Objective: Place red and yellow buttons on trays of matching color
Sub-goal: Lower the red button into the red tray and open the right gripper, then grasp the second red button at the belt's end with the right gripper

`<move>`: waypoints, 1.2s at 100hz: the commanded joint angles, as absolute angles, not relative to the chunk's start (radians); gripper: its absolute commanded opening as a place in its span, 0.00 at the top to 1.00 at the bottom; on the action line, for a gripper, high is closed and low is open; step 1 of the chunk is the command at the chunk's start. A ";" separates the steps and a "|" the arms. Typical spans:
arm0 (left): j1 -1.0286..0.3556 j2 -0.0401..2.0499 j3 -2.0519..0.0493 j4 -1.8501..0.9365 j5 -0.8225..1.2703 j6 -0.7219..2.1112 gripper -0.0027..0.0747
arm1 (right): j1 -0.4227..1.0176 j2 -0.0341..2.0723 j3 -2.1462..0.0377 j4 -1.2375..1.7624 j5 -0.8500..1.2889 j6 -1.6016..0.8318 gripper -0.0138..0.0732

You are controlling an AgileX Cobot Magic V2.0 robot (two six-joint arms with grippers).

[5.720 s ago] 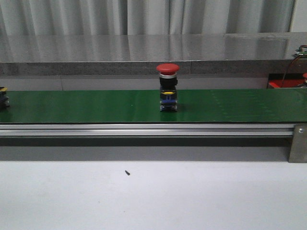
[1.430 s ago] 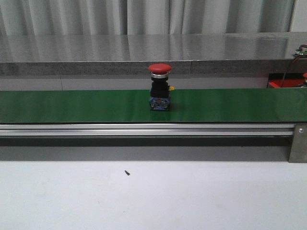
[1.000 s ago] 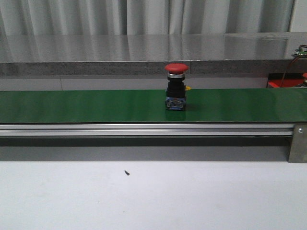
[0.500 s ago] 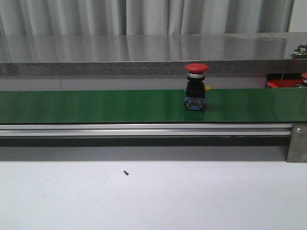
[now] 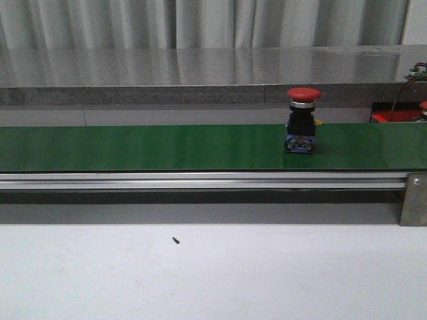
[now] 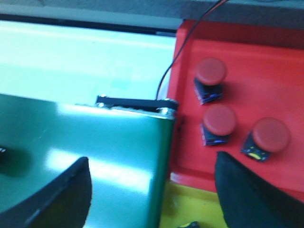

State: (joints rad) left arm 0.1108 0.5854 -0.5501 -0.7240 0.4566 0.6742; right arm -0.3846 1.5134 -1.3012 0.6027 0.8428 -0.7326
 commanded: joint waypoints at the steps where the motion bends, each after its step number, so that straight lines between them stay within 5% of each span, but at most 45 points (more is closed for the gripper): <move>1: 0.103 0.588 -0.580 -0.757 0.399 0.673 0.99 | -0.349 1.441 -1.281 0.645 0.838 -0.750 0.22; 59: 0.103 0.588 -0.580 -0.757 0.399 0.673 0.99 | -0.087 1.452 -1.162 0.631 0.787 -0.877 0.22; 120: 0.103 0.588 -0.580 -0.757 0.399 0.673 0.99 | -0.058 1.607 -1.168 0.644 0.686 -0.933 0.22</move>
State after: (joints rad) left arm 0.1108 0.5854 -0.5501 -0.7240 0.4561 0.6742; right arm -0.0605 1.6329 -1.1408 0.6049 0.7225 -0.9191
